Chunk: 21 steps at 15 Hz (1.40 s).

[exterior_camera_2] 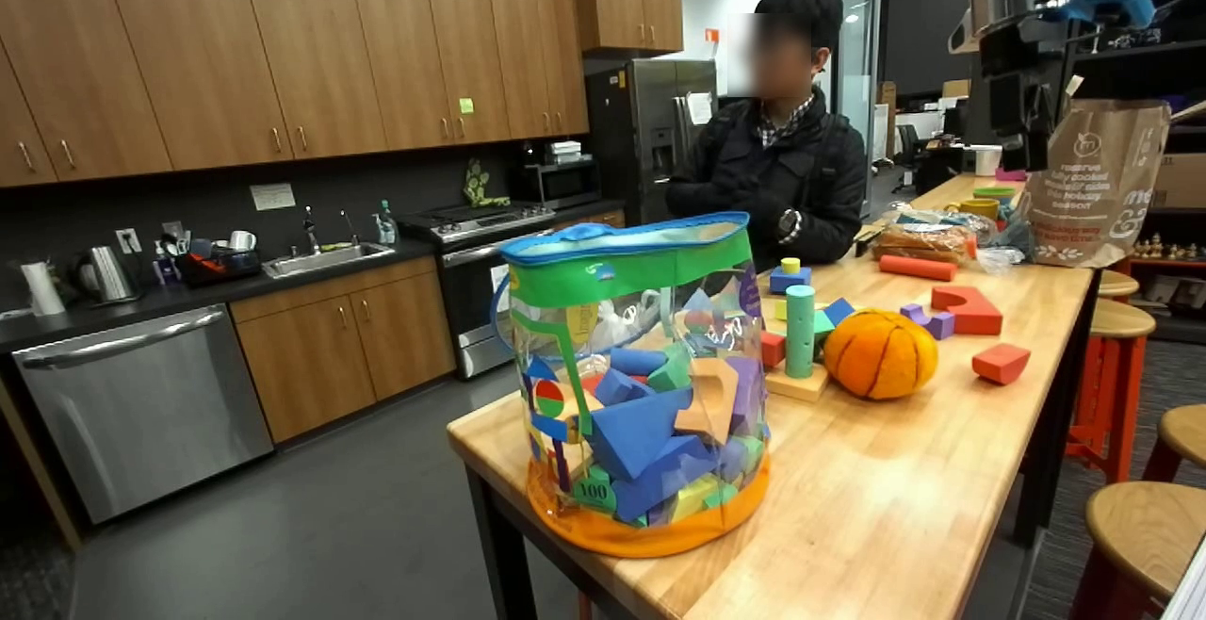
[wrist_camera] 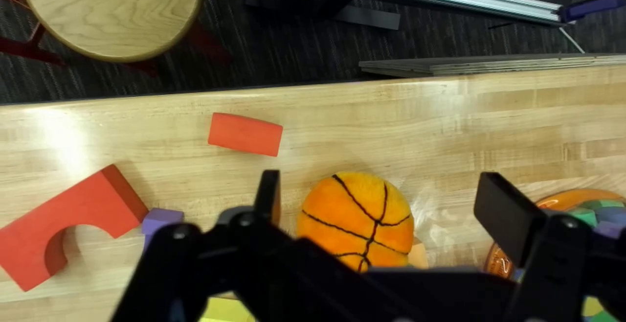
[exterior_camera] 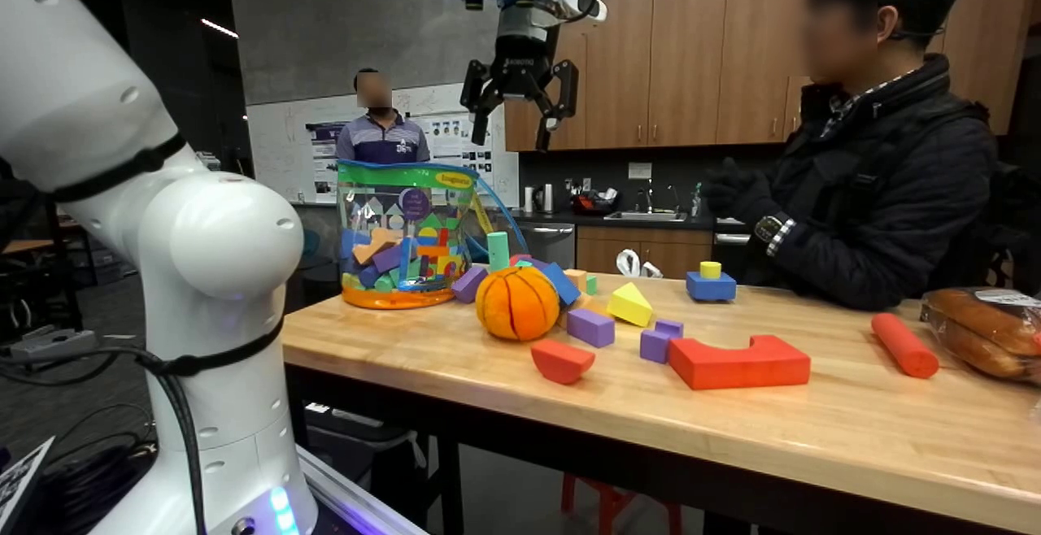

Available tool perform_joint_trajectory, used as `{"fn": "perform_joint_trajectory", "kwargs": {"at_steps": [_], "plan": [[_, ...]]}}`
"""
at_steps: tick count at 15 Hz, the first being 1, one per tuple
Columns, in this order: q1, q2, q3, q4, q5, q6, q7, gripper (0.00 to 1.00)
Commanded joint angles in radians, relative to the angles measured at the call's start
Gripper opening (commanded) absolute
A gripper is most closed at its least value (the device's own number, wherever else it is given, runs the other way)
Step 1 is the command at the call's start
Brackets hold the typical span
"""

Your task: Move two blocks from the bag to the table

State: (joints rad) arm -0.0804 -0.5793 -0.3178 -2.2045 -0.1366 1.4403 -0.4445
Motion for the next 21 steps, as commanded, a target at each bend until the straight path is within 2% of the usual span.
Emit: {"fn": "perform_joint_trajectory", "kwargs": {"at_steps": [1,11,16,21], "plan": [[0.004,0.030,0.035,0.067,-0.020,-0.010,-0.007,1.00],[0.080,0.054,0.156,0.264,-0.078,0.020,-0.028,1.00],[0.142,0.066,0.222,0.311,-0.077,0.109,-0.042,1.00],[0.196,0.079,0.306,0.307,-0.084,0.210,-0.037,1.00]]}}
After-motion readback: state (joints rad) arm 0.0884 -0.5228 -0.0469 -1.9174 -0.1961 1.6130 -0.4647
